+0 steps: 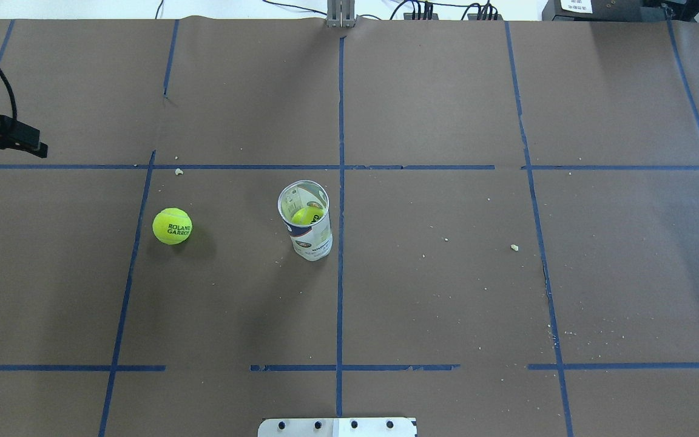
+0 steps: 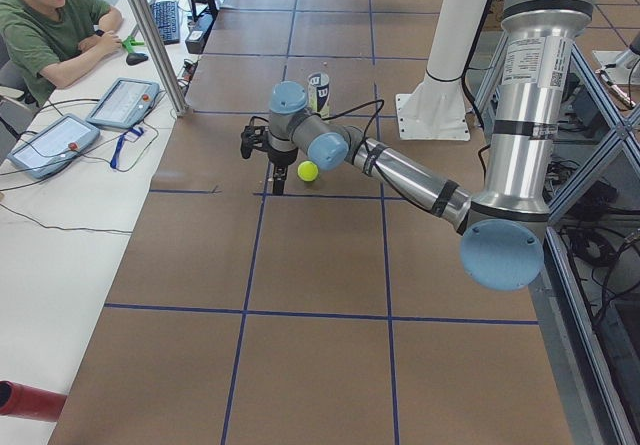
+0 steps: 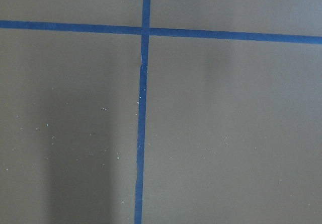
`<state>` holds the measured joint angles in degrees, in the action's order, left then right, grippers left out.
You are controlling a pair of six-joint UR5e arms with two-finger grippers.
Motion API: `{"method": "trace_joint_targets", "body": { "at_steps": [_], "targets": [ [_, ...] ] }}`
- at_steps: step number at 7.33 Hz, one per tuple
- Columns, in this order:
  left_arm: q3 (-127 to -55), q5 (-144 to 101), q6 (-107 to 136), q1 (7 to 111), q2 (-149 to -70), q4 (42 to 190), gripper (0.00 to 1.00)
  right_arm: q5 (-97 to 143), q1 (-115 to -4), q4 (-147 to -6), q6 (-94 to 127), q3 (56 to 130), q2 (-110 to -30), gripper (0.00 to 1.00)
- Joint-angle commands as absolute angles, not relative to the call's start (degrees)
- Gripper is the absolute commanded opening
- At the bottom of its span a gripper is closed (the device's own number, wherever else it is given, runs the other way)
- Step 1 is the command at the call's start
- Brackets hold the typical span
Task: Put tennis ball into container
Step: 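Move the left gripper down over the loose tennis ball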
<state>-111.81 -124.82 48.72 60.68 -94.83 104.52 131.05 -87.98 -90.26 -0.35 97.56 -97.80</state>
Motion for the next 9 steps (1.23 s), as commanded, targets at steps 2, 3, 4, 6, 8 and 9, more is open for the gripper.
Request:
{"method": "trace_joint_targets", "body": {
  "at_steps": [2,3,4,6,8,9],
  "targets": [
    [-110.93,-115.69,64.30,48.28,-97.97,111.01,1.00,131.04,-87.98,-90.26,-0.35,97.56,-97.73,1.00],
    [-108.57,-113.92,67.73,45.29,-100.61,110.83,1.00,131.04,-87.98,-90.26,-0.35,97.56,-97.82,1.00],
    [-106.37,-110.43,69.85,42.13,-103.16,110.40,1.00,131.04,-87.98,-90.35,-0.35,97.65,-97.82,1.00],
    [-103.81,-107.51,71.19,39.30,-104.59,110.30,1.00,131.04,-87.98,-90.26,-0.35,97.65,-97.82,1.00],
    [-102.40,-107.14,71.19,38.33,-104.68,110.30,1.00,131.04,-87.98,-90.26,-0.35,97.56,-97.82,1.00],
    [-102.13,-107.23,71.10,36.58,-104.68,110.30,1.00,131.04,-87.98,-90.26,-0.35,97.56,-97.82,1.00]
  ]
}}
